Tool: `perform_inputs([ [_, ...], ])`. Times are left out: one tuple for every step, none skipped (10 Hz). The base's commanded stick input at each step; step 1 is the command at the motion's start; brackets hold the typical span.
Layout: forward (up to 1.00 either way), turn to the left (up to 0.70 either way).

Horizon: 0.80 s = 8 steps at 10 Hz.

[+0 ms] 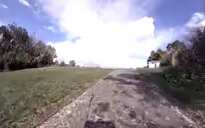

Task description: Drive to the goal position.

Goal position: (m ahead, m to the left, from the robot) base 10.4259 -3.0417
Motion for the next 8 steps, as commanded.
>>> perform_inputs([
  [0.70,0.01],
  [0.70,0.01],
  [0.70,0.01],
  [0.70,0.01],
  [0.70,0.01],
  [0.70,0.01],
  [0.70,0.01],
  [0.70,0.01],
])
